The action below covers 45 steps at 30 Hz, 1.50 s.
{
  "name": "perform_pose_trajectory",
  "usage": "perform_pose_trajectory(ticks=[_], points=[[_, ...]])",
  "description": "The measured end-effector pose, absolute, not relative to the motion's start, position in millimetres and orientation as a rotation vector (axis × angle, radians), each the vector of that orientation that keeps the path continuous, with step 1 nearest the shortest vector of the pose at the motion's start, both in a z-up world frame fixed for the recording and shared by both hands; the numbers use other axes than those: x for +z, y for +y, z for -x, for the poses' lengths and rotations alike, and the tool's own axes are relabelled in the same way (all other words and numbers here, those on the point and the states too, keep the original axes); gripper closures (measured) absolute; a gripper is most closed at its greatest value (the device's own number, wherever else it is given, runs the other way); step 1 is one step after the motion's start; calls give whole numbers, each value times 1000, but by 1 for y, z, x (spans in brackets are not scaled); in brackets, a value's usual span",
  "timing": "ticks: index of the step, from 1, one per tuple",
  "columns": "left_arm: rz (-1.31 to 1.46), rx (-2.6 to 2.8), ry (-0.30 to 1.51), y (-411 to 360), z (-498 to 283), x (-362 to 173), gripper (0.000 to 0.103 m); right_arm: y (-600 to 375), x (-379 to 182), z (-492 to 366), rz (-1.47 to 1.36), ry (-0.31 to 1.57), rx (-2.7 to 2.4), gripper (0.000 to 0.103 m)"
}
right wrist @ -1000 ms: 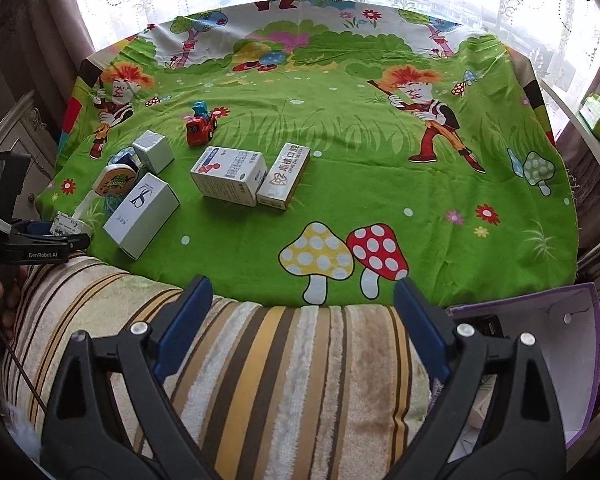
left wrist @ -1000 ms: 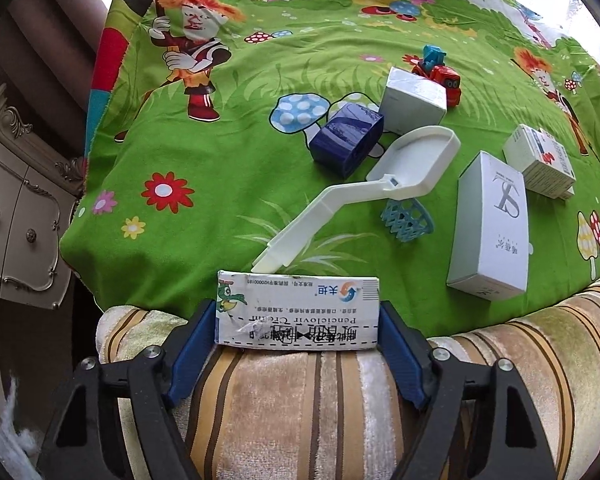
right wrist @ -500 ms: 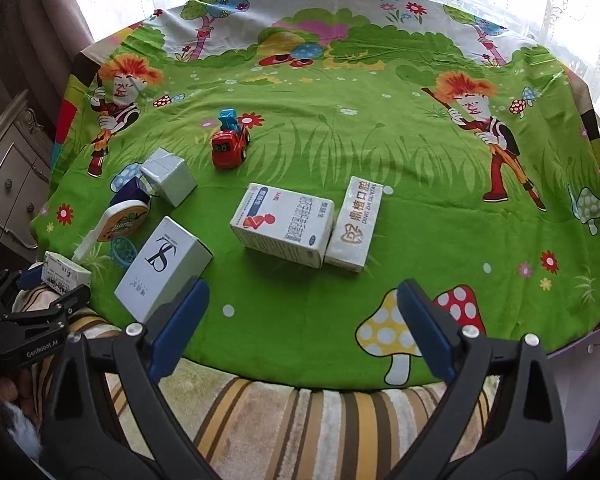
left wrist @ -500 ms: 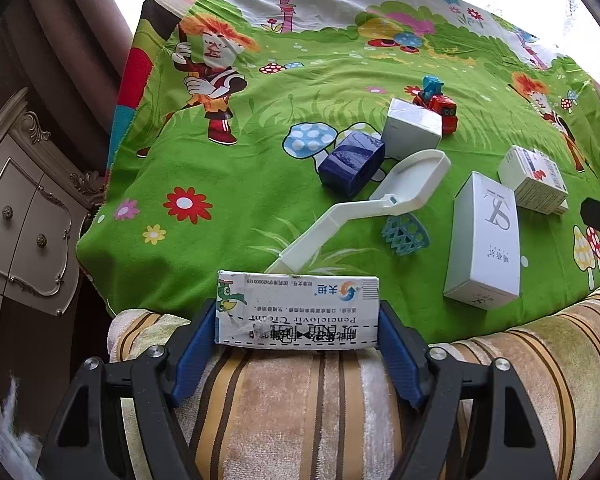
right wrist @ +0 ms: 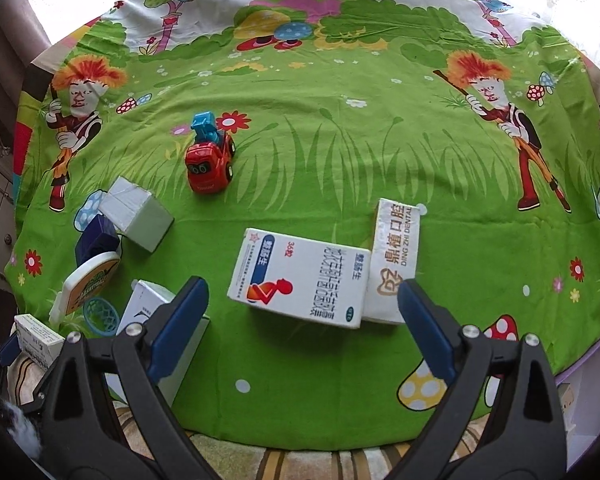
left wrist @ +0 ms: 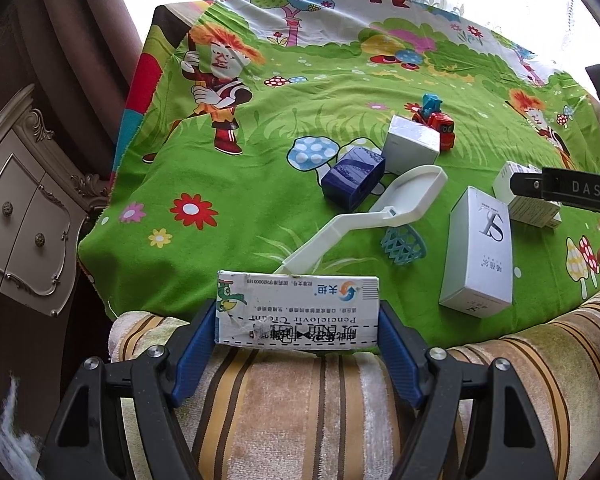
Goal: Organize rigid objects
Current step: 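Grasp the Penciclovir cream box with the left tool while the right grasps the white medicine box, then carry both boxes into the storage box and open both tools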
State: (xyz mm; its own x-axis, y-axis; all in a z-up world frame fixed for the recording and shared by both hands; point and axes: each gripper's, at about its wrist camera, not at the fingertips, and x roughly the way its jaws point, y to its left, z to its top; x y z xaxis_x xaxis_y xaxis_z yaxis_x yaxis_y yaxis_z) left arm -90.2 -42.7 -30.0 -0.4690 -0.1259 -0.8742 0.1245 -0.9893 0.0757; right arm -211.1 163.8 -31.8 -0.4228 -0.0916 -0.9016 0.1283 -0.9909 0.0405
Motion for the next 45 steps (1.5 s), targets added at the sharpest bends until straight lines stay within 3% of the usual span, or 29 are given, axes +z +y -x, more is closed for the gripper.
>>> perform_pose_trajectory(ticks=[5, 10, 28, 45], points=[[-1506, -2583, 3, -43, 88, -28, 26, 163, -41, 218, -1647, 59, -2537, 7], [-1452, -2602, 5, -43, 84, -20, 26, 160, -41, 215, -1624, 77, -2521, 27], [-1302, -2725, 67, -21, 63, 21, 27, 185, 12, 146, -1365, 117, -2623, 27], [-1314, -2870, -34, 56, 51, 43, 27, 258, 34, 75, -1327, 66, -2696, 27]])
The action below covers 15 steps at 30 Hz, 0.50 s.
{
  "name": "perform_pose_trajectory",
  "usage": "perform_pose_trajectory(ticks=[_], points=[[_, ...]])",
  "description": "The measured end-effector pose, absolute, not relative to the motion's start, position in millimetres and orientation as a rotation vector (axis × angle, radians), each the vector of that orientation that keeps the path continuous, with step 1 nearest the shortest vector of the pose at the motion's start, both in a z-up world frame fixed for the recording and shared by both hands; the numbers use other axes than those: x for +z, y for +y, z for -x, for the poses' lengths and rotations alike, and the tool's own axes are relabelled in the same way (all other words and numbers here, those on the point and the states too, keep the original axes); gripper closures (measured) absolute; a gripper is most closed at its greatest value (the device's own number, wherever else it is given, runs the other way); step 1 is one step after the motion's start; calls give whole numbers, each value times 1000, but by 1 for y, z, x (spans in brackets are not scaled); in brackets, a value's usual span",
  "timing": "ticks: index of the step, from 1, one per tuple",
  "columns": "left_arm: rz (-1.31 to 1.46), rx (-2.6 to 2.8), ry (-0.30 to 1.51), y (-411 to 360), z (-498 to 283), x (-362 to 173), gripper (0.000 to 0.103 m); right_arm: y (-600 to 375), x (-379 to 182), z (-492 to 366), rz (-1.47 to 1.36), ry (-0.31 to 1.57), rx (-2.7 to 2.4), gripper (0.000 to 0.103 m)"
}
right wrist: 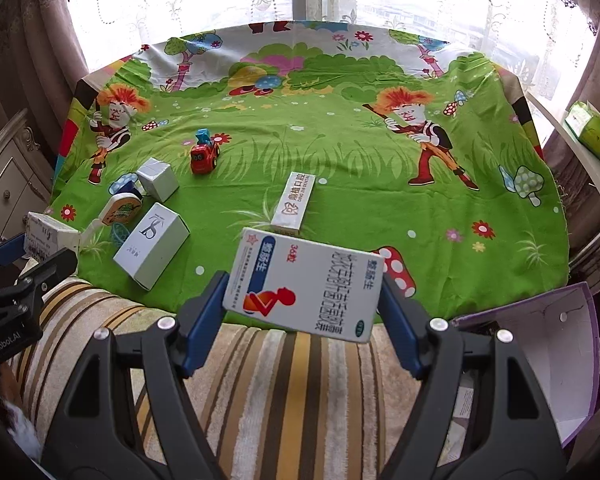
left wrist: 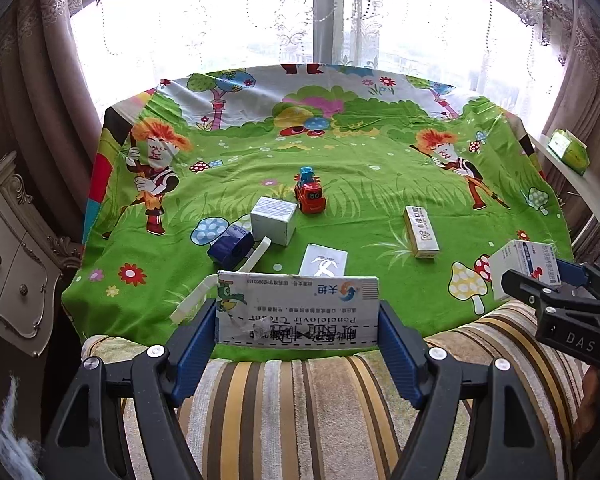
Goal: Organize rigid objects
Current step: 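Carry both boxes into the storage box and open both tools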
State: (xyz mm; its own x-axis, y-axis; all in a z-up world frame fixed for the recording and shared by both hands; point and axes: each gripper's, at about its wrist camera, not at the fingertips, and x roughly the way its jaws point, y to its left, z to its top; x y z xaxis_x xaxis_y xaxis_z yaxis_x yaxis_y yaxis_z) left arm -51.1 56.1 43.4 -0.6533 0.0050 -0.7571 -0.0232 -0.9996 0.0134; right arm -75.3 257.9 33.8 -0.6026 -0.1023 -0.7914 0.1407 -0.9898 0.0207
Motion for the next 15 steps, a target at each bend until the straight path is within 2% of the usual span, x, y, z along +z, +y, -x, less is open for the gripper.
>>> perform_pose_trajectory(ticks=[15], points=[[1218, 2639, 195, 165, 46, 51, 27, 373, 39, 30, -1363, -106, -2834, 27]])
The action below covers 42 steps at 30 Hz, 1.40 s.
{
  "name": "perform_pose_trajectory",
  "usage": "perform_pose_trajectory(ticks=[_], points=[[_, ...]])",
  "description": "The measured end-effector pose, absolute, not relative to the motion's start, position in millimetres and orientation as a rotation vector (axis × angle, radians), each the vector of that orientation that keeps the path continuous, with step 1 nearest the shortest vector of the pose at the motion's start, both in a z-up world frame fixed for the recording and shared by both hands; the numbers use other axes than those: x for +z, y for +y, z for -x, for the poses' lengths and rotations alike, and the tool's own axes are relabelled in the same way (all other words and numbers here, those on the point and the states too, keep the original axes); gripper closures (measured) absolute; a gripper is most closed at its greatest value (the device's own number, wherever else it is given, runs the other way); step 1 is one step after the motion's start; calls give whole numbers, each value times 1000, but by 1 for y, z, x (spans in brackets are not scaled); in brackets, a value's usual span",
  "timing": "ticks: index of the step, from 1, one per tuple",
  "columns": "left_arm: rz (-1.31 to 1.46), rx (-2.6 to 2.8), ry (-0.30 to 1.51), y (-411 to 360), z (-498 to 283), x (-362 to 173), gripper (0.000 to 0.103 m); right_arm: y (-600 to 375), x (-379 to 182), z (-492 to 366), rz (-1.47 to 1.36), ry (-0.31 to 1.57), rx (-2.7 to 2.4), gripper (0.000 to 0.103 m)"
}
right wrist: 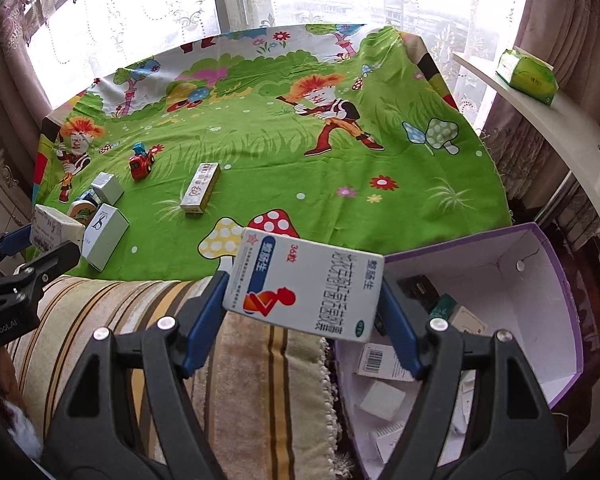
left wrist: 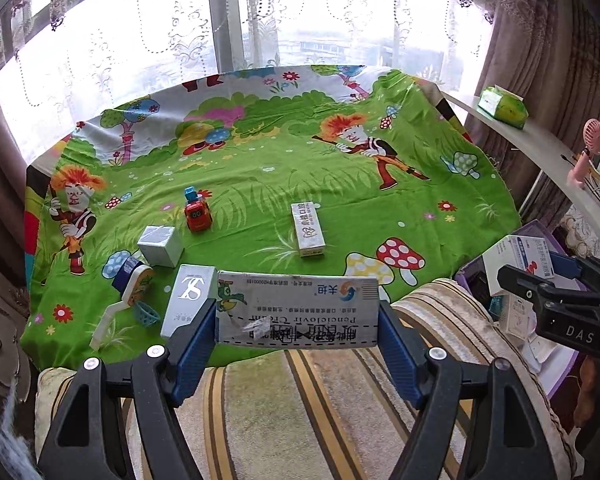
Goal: Organize rigid objects
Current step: 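Carry both boxes into the storage box and open both tools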
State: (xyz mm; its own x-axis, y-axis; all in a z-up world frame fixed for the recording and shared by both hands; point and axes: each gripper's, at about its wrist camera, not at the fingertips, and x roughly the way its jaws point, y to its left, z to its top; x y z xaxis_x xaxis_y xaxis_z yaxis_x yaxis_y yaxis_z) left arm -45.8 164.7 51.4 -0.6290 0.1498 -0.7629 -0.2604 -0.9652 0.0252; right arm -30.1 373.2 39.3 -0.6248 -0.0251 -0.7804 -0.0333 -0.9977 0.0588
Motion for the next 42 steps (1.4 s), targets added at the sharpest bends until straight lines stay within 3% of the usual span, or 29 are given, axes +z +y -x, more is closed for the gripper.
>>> perform_pose_trajectory(ticks=[15, 42], points=[[1145, 2422, 318, 277, 47, 50, 27, 500, 39, -2, 1230, 193, 2615, 27], [962, 2085, 245, 484, 72, 52, 24, 614, 28, -25, 1117, 275, 2445, 26]])
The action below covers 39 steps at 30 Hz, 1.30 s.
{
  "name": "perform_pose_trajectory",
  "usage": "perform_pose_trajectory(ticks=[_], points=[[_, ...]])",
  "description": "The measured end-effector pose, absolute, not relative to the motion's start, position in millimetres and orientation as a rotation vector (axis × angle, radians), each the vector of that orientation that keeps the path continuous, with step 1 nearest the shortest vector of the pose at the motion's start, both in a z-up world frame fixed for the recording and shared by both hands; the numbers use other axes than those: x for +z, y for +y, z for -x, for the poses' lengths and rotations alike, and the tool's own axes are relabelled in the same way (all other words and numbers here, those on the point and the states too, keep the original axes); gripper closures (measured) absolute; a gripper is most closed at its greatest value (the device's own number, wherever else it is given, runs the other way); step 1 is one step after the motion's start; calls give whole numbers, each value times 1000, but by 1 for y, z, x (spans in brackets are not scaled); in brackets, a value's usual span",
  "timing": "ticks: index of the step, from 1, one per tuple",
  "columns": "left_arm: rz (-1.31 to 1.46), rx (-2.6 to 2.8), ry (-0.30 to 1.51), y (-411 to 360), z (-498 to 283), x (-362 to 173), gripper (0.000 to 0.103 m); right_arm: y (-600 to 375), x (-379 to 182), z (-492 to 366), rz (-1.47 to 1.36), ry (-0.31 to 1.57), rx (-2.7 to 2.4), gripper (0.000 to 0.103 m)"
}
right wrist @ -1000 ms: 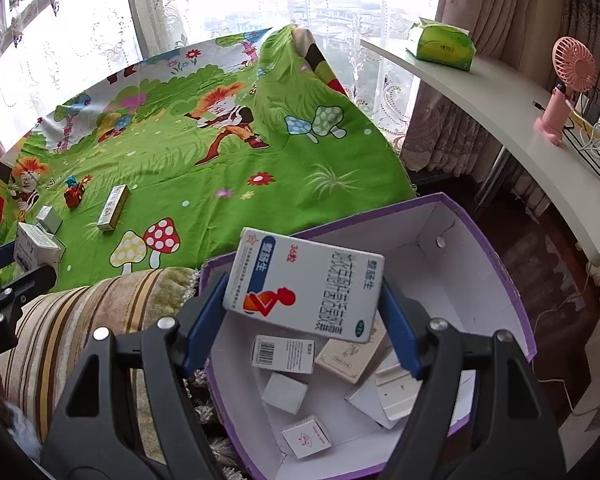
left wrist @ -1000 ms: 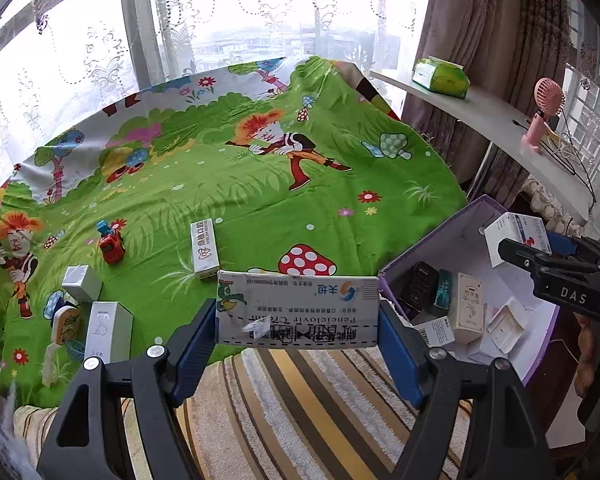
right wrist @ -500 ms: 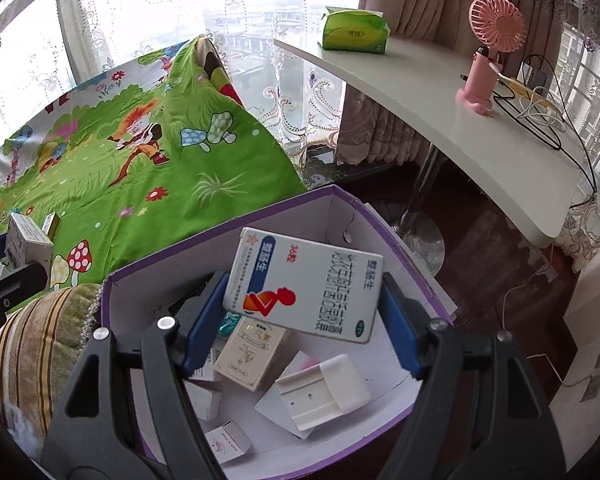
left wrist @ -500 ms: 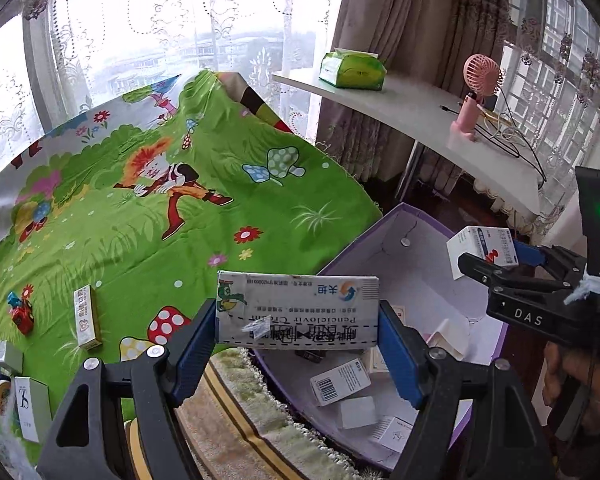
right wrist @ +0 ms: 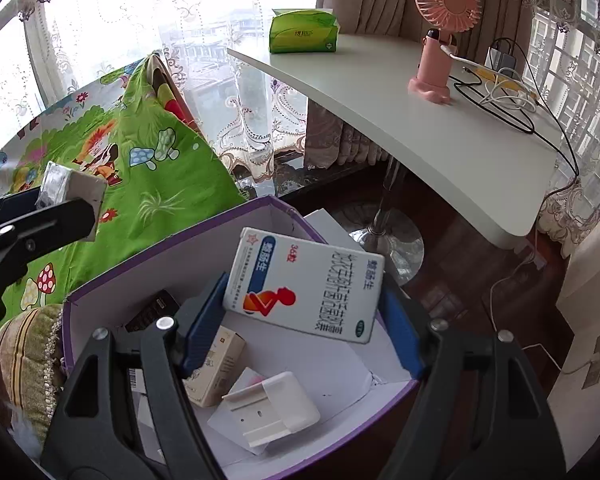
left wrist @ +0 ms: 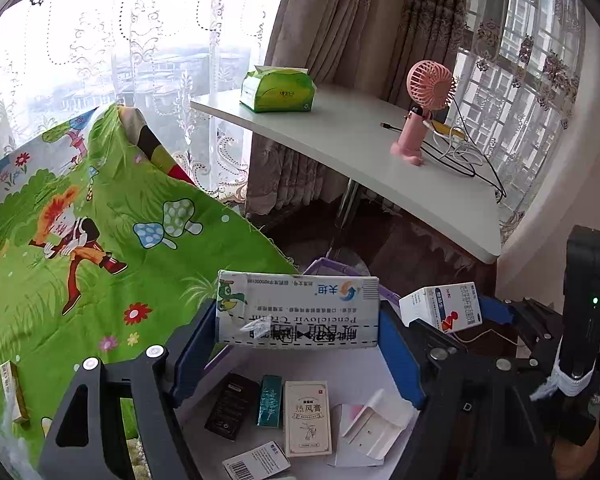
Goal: Organize rigid objects
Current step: 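Carry both boxes into the storage box and open both tools, then move both open tools back over the remaining items on the bed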
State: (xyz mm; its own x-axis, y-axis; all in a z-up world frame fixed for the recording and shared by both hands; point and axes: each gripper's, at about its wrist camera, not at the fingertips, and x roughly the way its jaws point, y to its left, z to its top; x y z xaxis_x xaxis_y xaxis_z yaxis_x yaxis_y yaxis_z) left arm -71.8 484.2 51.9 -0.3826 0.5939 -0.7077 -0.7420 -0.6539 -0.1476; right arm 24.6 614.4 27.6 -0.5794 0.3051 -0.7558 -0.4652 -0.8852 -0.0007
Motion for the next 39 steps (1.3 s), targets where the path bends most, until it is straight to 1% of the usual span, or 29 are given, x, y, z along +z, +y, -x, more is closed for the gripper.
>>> perform_pose_trajectory(ticks=[1, 2, 4, 6, 11, 15, 19, 25, 30, 36, 39], points=[[967, 2081, 249, 488, 74, 52, 20, 616, 28, -25, 1116, 282, 2446, 24], [973, 2086, 244, 490, 76, 51, 18, 616, 28, -26, 1116, 290, 2450, 22], [982, 2102, 214, 488, 79, 52, 17, 617, 28, -28, 1111, 295, 2454, 16], [981, 2114, 187, 483, 81, 55, 16, 617, 29, -30, 1106, 298, 2457, 13], [961, 2113, 118, 459, 84, 63, 16, 611, 39, -37, 1074, 298, 2469, 12], [915, 2163, 90, 430, 84, 73, 16, 596, 56, -43, 1003, 252, 2510, 4], [867, 2237, 119, 401, 79, 86, 16, 578, 74, -42, 944, 165, 2498, 0], [793, 2319, 118, 360, 68, 97, 16, 540, 90, -38, 860, 66, 2594, 0], [780, 2363, 83, 326, 61, 100, 16, 507, 90, -26, 925, 22, 2696, 0], [806, 2418, 11, 281, 67, 99, 16, 474, 84, -15, 1014, 94, 2820, 0], [814, 2468, -13, 257, 72, 98, 16, 455, 83, -9, 1039, 68, 2847, 0]])
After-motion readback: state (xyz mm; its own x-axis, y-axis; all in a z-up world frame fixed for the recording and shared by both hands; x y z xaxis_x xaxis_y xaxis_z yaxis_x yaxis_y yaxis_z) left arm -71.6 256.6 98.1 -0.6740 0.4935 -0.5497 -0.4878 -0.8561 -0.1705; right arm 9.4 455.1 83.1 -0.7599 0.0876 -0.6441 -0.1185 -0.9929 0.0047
